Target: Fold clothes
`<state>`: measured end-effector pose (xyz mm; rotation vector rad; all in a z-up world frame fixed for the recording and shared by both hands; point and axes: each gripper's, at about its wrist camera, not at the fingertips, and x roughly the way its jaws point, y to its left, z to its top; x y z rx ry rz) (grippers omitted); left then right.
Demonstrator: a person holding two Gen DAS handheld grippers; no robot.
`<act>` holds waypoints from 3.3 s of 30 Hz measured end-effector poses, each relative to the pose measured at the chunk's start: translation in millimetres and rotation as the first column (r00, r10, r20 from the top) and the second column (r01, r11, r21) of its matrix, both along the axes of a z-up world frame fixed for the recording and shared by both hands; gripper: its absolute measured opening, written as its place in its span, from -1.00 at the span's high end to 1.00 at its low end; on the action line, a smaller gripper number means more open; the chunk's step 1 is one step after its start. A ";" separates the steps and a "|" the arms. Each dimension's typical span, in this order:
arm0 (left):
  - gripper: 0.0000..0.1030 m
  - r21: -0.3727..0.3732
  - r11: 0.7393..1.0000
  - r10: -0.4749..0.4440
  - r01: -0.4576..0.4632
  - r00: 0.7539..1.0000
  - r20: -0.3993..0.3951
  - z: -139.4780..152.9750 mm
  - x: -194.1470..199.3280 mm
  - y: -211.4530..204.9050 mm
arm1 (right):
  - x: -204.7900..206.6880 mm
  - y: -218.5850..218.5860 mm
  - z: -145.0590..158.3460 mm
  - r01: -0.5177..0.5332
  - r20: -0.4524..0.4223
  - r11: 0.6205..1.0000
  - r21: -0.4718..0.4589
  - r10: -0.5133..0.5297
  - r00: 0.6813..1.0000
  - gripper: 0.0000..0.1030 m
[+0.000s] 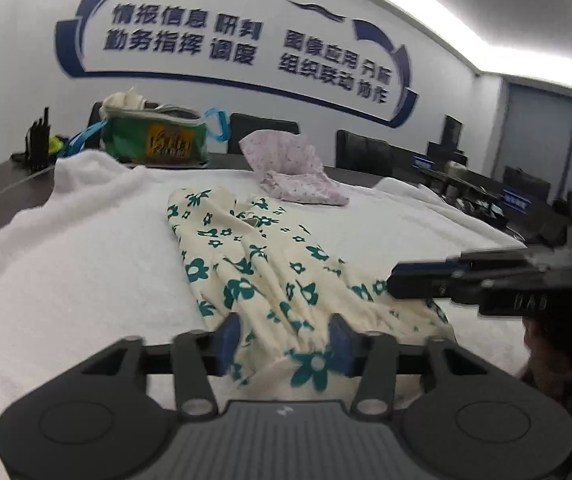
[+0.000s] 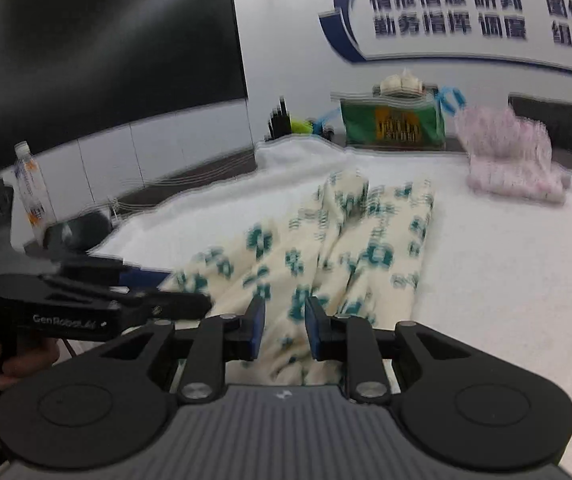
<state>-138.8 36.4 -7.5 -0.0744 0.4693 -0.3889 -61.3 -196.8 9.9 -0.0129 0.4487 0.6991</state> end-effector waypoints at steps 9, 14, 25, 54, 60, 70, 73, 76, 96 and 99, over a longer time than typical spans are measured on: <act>-0.24 -0.085 0.996 -0.027 0.025 0.999 -0.027 -10.8 -14.4 11.3 | -9.4 -5.4 -13.6 0.036 -0.018 0.998 -0.050 -0.037 0.999 0.25; -0.16 -0.110 0.994 -0.026 0.020 0.998 -0.052 -12.7 -13.0 8.7 | -9.2 -27.4 -4.1 0.104 -0.030 0.995 -0.006 -0.105 0.994 0.18; 0.47 -0.201 0.979 -0.040 0.013 0.991 -0.128 -12.0 -1.8 21.6 | 3.1 -22.9 -22.5 0.073 -0.143 0.997 0.026 -0.069 0.987 0.75; 0.06 0.113 0.965 -0.241 0.237 0.970 0.027 -10.0 -36.6 2.8 | -48.1 -56.1 -15.7 -0.219 0.064 0.965 -0.143 0.230 0.971 0.07; 0.96 0.056 0.962 -0.264 0.266 0.964 -0.042 -18.2 -23.2 16.7 | -35.9 -45.9 -34.7 -0.224 0.063 0.962 -0.155 0.236 0.970 0.76; 0.35 0.020 0.942 -0.335 0.335 0.942 0.001 -7.8 -44.8 23.1 | -58.6 -63.0 -14.0 -0.294 0.061 0.947 -0.126 0.303 0.951 0.82; -0.35 -0.110 0.962 -0.252 0.248 0.967 -0.027 0.9 -23.1 36.7 | -52.1 -67.8 -9.7 -0.256 0.095 0.959 -0.124 0.268 0.959 0.35; -0.31 -0.234 0.961 -0.175 0.146 0.979 -0.107 7.5 7.3 42.6 | -34.6 -78.1 -1.8 -0.250 0.052 0.968 0.027 0.248 0.967 0.02; -0.10 -0.225 0.968 -0.154 0.114 0.973 -0.172 -4.0 43.8 17.3 | 8.0 -23.0 1.7 -0.039 -0.001 0.995 -0.090 0.039 0.999 -0.08; -0.22 -0.200 0.967 -0.185 0.160 0.976 -0.117 6.1 38.1 19.7 | -17.4 -30.2 19.6 -0.157 0.183 0.976 -0.148 0.183 0.966 -0.33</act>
